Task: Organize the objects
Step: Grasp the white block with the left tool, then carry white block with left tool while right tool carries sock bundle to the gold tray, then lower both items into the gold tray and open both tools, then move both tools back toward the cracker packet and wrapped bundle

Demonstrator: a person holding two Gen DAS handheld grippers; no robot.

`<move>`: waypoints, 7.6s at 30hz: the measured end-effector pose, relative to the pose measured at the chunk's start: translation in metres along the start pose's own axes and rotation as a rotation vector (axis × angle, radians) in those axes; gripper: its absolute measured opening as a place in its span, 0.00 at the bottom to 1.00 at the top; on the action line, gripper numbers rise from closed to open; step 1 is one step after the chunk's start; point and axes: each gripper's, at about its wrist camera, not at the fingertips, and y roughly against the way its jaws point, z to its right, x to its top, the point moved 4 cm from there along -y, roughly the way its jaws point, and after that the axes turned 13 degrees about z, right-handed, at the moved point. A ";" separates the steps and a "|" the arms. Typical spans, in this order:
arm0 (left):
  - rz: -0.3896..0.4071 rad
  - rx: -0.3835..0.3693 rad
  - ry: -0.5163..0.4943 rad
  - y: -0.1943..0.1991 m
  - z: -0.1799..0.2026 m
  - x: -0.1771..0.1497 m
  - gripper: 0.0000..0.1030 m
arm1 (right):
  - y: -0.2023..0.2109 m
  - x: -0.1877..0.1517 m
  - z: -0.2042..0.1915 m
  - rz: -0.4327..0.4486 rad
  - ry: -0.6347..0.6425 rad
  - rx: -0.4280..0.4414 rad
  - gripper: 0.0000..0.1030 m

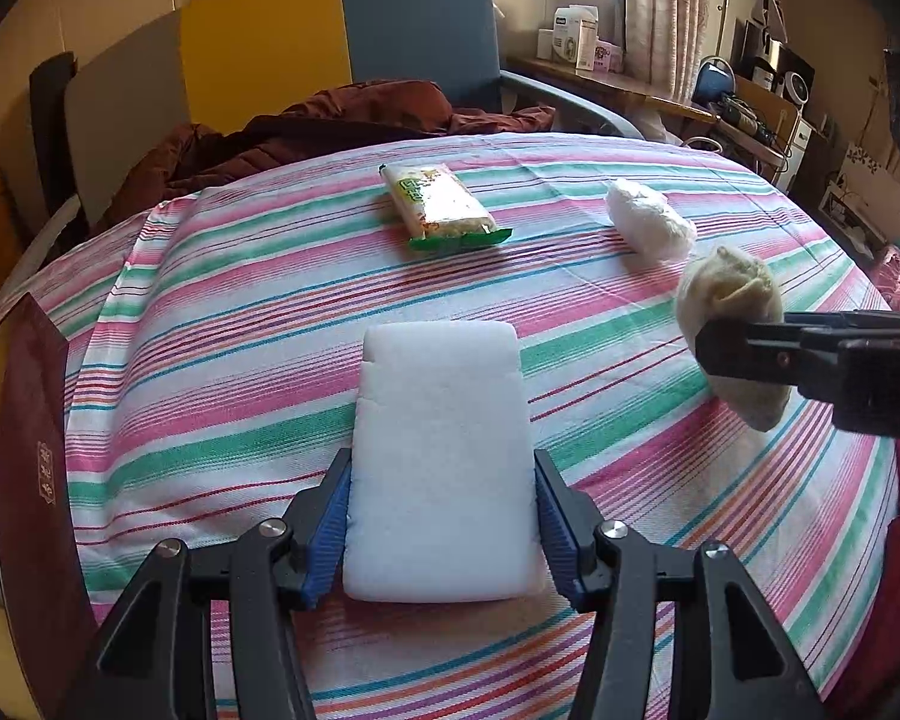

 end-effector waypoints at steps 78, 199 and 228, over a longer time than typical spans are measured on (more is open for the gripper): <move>0.233 0.378 0.529 0.259 -0.281 -0.079 0.55 | 0.047 -0.022 -0.264 0.096 0.206 0.382 0.59; 0.232 0.423 0.405 0.269 -0.262 -0.061 0.49 | 0.044 -0.043 -0.349 0.150 0.356 0.421 0.66; 0.165 0.095 0.171 0.188 -0.150 0.003 0.49 | 0.002 0.031 -0.034 0.115 -0.027 -0.188 0.69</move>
